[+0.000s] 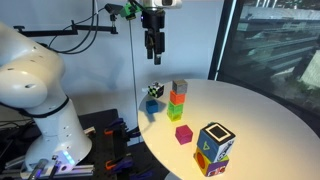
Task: Put the pink block on the table.
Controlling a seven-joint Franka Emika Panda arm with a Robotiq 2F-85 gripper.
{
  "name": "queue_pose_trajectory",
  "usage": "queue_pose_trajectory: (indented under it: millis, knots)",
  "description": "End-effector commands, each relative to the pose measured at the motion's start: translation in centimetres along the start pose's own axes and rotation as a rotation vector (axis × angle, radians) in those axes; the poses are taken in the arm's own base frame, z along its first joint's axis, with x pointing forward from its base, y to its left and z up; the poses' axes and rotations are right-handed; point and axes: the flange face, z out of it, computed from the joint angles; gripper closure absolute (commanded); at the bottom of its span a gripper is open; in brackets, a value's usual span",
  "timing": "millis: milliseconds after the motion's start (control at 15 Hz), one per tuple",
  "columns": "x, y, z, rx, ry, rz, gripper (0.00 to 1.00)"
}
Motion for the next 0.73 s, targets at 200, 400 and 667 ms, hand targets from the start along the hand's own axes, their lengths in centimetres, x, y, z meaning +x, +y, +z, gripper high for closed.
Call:
queue_pose_trajectory:
  millis: [200,400,667]
  knots:
    - [-0.83,0.04,-0.35,-0.004,-0.025,0.0,0.0]
    - [-0.81,0.01,-0.25,-0.005,-0.029,-0.001,0.0]
    - [-0.78,0.0,-0.19,-0.005,-0.031,-0.001,0.0]
